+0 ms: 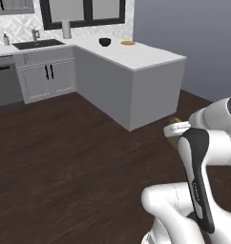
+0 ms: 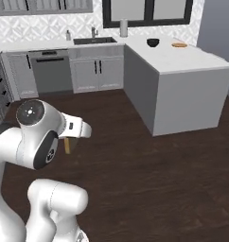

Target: Start the toaster. Once the lever pops up, take the bread to the plate on the dining counter.

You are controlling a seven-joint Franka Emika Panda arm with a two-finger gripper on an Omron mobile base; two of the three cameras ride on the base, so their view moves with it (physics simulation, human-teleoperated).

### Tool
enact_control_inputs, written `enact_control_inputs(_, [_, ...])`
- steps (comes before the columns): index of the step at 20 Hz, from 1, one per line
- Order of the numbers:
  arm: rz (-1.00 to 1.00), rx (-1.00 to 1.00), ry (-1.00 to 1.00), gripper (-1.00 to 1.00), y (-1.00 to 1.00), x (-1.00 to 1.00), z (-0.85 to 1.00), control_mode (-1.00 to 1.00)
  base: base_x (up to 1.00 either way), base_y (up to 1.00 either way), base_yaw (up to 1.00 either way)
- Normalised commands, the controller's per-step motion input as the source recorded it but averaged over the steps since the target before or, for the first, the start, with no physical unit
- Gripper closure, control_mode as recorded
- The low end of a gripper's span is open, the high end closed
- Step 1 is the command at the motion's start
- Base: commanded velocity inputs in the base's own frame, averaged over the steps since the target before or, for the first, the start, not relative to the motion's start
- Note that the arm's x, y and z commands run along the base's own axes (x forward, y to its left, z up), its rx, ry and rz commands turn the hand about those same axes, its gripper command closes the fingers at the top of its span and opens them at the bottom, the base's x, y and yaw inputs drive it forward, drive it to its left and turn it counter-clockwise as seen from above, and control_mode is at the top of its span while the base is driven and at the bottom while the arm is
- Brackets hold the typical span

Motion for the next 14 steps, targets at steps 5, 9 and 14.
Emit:
enact_control_inputs(5, [0.0, 0.0, 0.0, 1.0, 0.0, 0.0, 0.0, 1.0, 1.0, -0.22, -0.04])
enact_control_inputs(9, [0.0, 0.0, 0.0, 1.0, 0.0, 0.0, 0.0, 1.0, 1.0, -0.35, -0.01])
enact_control_inputs(14, [0.0, 0.0, 0.0, 1.0, 0.0, 0.0, 0.0, 1.0, 1.0, -0.57, 0.0])
